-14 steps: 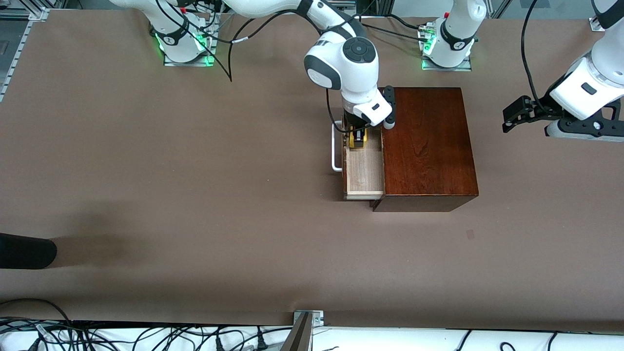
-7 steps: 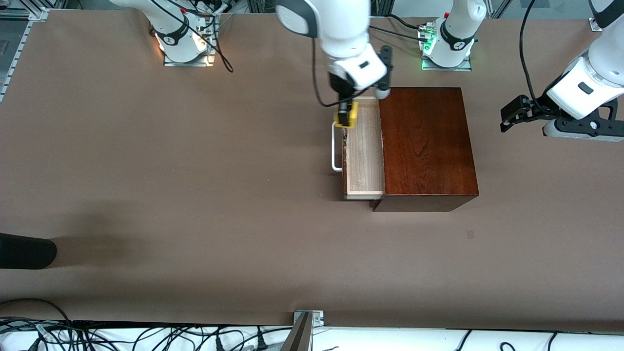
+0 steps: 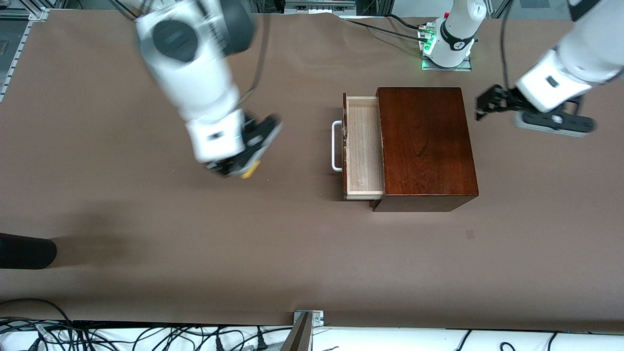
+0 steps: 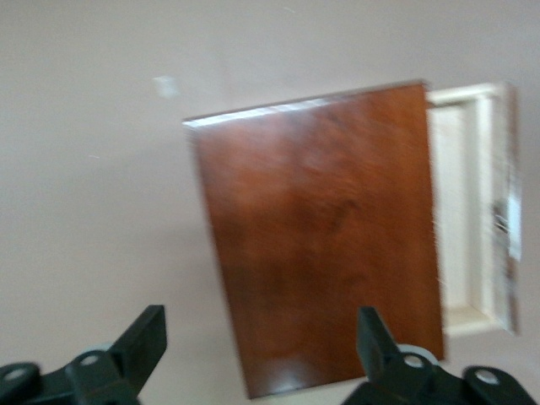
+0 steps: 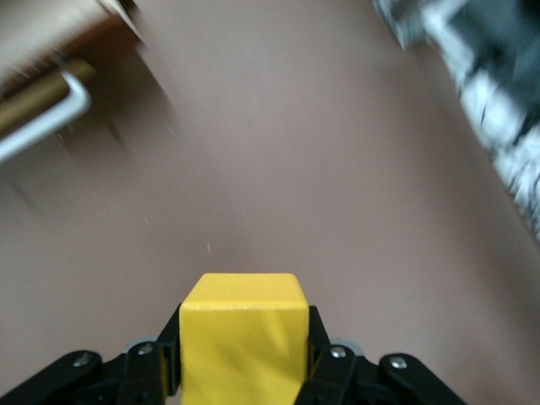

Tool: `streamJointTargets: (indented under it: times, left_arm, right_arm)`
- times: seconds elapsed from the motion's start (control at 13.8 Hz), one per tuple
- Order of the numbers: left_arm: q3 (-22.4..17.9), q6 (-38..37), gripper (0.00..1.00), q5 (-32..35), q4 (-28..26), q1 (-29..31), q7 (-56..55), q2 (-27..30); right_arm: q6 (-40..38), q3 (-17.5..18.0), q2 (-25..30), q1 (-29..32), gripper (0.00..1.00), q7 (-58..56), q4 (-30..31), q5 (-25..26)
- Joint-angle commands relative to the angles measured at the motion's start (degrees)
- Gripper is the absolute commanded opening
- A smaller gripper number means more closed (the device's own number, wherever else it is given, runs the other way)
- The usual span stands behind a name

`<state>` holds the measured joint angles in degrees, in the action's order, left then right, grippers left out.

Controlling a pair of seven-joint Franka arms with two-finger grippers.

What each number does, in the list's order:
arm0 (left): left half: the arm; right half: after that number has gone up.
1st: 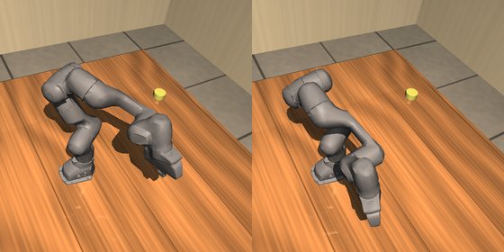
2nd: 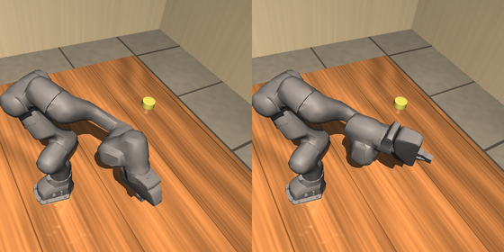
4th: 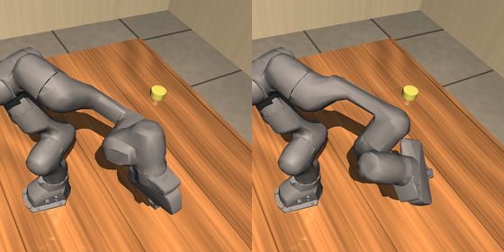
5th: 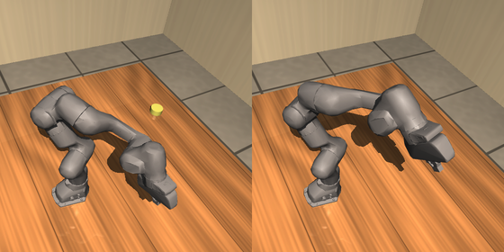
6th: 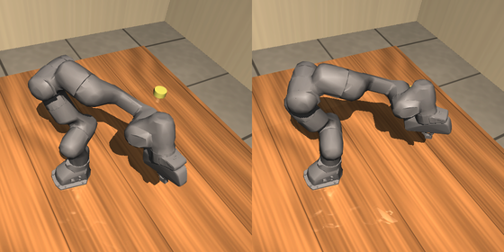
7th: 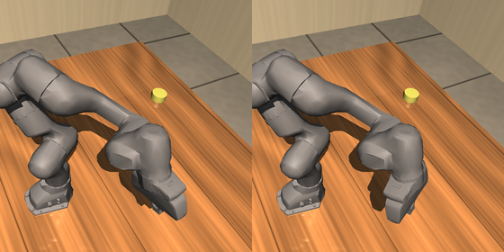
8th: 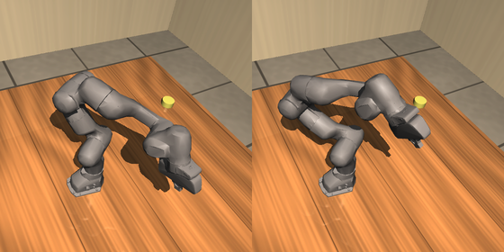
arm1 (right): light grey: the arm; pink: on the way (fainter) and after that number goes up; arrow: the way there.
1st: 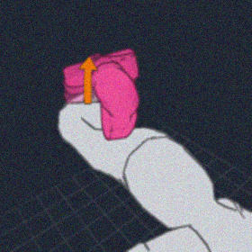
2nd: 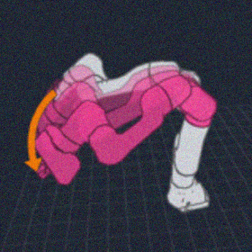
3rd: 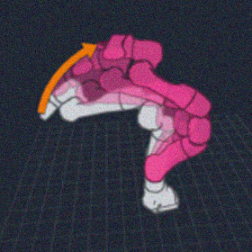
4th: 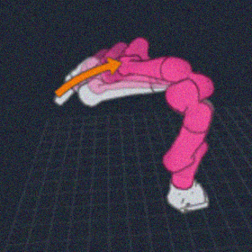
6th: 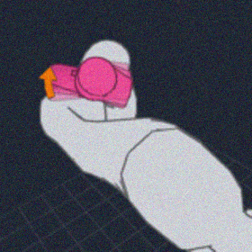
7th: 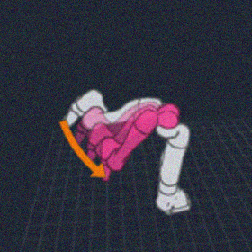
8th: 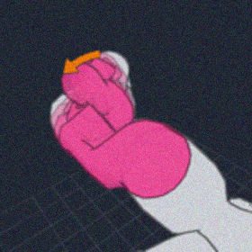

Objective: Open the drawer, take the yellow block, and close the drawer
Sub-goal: 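Lift the cube with the right gripper while the left gripper reaches the drawer, then lower the cube with the right gripper while the left gripper pushes the drawer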

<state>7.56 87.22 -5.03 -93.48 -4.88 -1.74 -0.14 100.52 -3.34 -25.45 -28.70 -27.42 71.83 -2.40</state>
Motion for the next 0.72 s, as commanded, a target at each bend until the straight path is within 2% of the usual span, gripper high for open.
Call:
streamJointTargets:
  times: [0.0,0.07,0.22,0.36,0.51,0.65]
  left_arm:
    - [6.7,-3.3,1.0,-2.5,2.2,-0.3,0.0,-2.1]
    - [9.6,-3.3,1.0,-4.1,2.2,-0.5,-0.5,-3.2]
    - [16.0,-3.0,1.0,-8.3,2.9,-0.7,-0.7,-6.5]
    - [22.1,-3.4,1.0,-10.3,9.1,-1.4,-0.8,-14.8]
    - [24.8,-3.0,1.0,-10.5,12.5,-2.0,-0.7,-20.4]
    - [24.7,-0.5,1.0,-10.0,14.6,-5.8,0.3,-24.4]
  right_arm:
    - [2.8,1.1,6.6,8.0,0.0,2.1,15.0,-2.7]
    - [3.5,0.7,7.0,10.5,0.0,3.3,18.2,-3.0]
    - [10.2,0.6,8.8,13.4,0.0,6.2,26.3,-2.9]
    - [15.3,-1.0,10.3,13.8,0.0,12.2,34.6,-2.8]
    - [21.2,-1.9,10.2,14.4,0.0,17.3,41.0,-2.8]
    - [26.1,-2.7,8.3,14.5,0.0,19.5,44.3,-2.4]
